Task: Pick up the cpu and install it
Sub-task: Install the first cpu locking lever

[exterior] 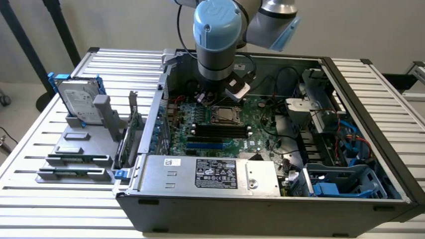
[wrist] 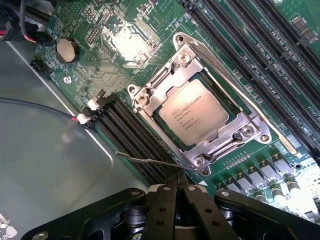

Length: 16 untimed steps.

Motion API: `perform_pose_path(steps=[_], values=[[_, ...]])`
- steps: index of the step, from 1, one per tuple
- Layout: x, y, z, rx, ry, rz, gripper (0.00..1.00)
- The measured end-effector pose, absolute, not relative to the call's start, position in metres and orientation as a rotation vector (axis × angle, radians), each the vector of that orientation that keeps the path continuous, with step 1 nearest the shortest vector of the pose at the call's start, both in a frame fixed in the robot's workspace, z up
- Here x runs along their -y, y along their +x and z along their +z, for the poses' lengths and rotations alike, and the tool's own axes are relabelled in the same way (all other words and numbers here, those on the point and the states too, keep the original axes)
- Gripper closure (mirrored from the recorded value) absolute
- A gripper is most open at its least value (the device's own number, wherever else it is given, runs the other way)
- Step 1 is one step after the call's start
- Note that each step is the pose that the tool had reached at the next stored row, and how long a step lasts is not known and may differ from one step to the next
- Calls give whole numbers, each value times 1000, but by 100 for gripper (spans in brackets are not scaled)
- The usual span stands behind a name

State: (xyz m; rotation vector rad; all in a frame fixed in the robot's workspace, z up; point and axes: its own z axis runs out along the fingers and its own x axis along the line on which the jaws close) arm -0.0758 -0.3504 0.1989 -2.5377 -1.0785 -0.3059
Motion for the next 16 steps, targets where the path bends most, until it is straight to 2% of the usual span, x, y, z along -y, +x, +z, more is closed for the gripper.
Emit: perform_pose_path(steps=[16], values=[[352, -73, 197, 1090, -2532, -303, 89]])
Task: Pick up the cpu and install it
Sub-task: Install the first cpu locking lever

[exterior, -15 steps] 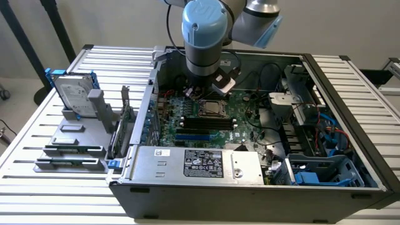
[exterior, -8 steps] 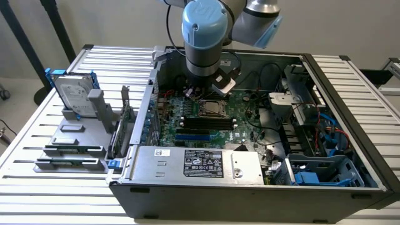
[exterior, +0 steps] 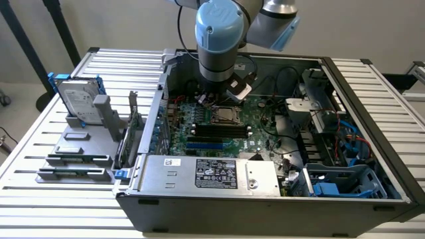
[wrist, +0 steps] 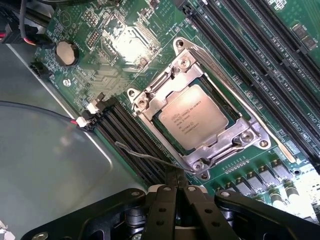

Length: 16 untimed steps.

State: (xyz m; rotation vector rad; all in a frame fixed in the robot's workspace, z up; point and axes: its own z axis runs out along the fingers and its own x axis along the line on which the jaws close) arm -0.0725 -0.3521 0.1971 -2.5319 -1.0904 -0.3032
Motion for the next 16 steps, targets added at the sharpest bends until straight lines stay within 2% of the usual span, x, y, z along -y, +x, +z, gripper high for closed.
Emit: perform_pose_path(steps=[16], values=[[352, -65, 193, 1107, -2524, -300, 89]])
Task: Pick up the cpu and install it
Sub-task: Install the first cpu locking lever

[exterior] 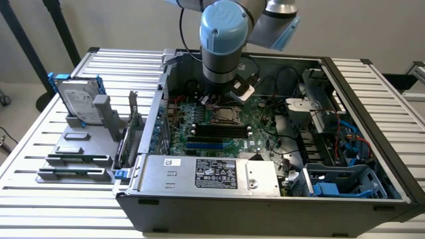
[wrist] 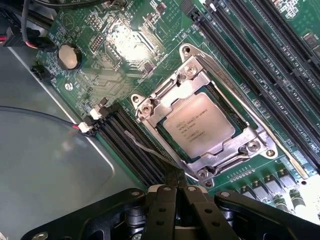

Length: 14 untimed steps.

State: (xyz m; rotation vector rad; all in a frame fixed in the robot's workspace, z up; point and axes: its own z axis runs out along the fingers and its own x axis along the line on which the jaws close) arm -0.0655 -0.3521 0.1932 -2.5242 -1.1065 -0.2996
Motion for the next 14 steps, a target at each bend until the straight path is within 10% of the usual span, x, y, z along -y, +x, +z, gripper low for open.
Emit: perform_pose_path(steps=[14], values=[[352, -60, 191, 1123, -2517, -294, 89]])
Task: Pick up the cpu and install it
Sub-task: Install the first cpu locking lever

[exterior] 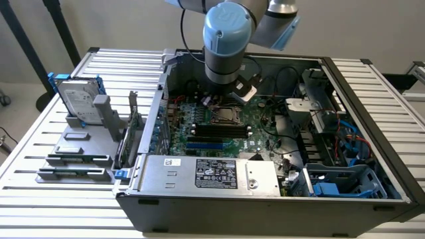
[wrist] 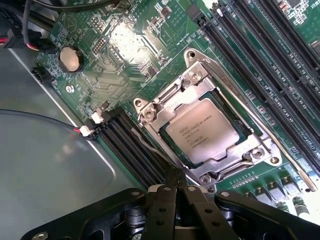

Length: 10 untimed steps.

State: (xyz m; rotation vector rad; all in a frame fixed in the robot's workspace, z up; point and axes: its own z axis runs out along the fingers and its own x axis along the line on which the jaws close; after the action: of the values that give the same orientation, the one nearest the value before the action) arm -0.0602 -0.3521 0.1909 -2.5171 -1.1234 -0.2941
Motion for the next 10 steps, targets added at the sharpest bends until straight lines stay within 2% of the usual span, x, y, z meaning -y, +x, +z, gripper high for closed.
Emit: perform_pose_path(steps=[10], values=[[352, -60, 190, 1125, -2516, -290, 89]])
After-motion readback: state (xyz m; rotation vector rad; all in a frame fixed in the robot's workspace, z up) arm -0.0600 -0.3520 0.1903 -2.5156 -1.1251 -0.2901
